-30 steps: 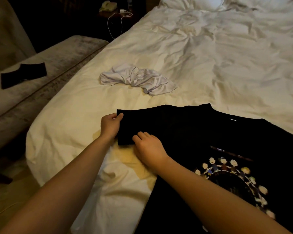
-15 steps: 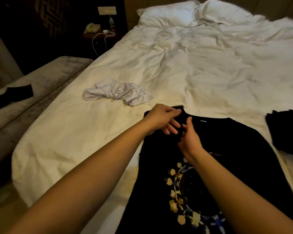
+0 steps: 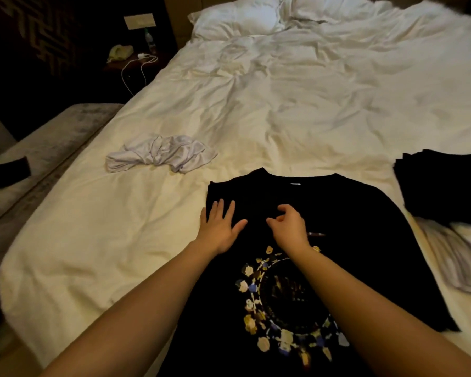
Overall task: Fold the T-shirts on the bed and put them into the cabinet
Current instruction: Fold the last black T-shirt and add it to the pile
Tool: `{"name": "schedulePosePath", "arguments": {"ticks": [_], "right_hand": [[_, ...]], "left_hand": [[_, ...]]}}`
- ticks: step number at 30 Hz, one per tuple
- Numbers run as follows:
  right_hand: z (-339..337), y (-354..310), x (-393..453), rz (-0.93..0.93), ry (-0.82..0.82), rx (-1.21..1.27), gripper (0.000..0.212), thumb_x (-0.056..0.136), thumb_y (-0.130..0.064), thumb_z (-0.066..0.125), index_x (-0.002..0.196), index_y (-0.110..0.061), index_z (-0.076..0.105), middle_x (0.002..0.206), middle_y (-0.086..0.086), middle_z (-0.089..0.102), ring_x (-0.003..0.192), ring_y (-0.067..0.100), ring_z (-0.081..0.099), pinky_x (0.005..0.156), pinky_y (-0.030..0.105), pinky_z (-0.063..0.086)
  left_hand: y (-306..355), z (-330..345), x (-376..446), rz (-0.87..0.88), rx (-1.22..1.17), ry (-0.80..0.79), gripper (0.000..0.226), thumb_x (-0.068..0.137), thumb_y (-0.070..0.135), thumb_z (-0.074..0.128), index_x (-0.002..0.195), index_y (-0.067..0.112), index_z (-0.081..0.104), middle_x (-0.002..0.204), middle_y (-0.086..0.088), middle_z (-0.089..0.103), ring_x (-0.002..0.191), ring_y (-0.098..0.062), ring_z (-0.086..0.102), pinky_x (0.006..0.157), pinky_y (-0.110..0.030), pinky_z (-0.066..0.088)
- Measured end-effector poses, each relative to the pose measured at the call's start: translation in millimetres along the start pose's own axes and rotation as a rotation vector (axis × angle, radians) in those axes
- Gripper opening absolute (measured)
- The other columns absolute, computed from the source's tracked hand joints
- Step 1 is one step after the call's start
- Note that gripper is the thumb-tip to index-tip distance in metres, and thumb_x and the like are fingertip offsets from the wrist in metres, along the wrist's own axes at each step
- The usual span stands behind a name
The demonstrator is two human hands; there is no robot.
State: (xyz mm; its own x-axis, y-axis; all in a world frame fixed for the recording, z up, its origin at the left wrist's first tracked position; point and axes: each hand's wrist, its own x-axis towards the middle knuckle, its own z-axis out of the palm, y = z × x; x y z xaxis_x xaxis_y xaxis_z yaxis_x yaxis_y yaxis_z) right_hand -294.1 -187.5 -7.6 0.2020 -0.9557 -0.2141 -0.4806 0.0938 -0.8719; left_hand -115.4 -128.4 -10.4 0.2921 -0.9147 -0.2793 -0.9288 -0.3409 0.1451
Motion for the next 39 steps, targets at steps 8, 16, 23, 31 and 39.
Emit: {"name": "schedulePosePath", "arguments": {"ticks": [8,16,23,31,39], "right_hand": [[-54,18,-35,-0.140,0.178,-0.147,0.043,0.096,-0.033,0.062,0.134,-0.016,0.051,0.120,0.001,0.056,0.098,0.011,0.057,0.080,0.022,0.047],[-151,68,-89,-0.239,0.463,-0.300,0.027,0.095,-0.023,0.062,0.120,-0.013,0.060,0.117,0.003,0.057,0.117,0.022,0.047,0.100,0.039,0.042],[-209,117,-115,0.069,0.430,-0.199,0.047,0.099,-0.033,0.055,0.137,-0.005,0.051,0.131,0.014,0.057,0.119,0.031,0.053,0.097,0.045,0.047],[-238,127,-122,0.091,0.352,-0.072,0.020,0.096,-0.026,0.062,0.084,-0.010,0.066,0.073,0.003,0.065,0.070,0.020,0.061,0.059,0.036,0.045],[-245,133,-133,0.164,0.203,-0.087,0.037,0.092,-0.040,0.066,0.085,-0.004,0.065,0.077,0.010,0.067,0.077,0.026,0.064,0.068,0.042,0.048]], "left_hand": [[68,6,-18,0.170,0.060,0.072,0.071,0.101,0.064,0.015,0.160,0.027,-0.001,0.168,-0.006,-0.009,0.153,-0.023,-0.016,0.123,-0.045,-0.013],[160,32,-47,0.452,0.020,-0.011,0.064,0.105,0.057,0.024,0.160,0.030,0.007,0.168,-0.002,-0.005,0.153,-0.018,-0.014,0.121,-0.038,-0.011],[230,36,-70,0.813,0.049,0.036,0.050,0.107,0.043,0.034,0.153,0.022,0.038,0.165,-0.003,0.021,0.154,-0.020,0.010,0.123,-0.036,0.007],[257,28,-79,0.826,-0.113,0.150,0.031,0.103,0.034,0.050,0.126,0.016,0.061,0.129,0.000,0.059,0.123,-0.015,0.050,0.106,-0.034,0.042],[274,31,-83,0.946,-0.123,0.217,0.029,0.098,0.033,0.059,0.122,0.018,0.066,0.118,0.003,0.066,0.113,-0.013,0.054,0.099,-0.027,0.044]]}}
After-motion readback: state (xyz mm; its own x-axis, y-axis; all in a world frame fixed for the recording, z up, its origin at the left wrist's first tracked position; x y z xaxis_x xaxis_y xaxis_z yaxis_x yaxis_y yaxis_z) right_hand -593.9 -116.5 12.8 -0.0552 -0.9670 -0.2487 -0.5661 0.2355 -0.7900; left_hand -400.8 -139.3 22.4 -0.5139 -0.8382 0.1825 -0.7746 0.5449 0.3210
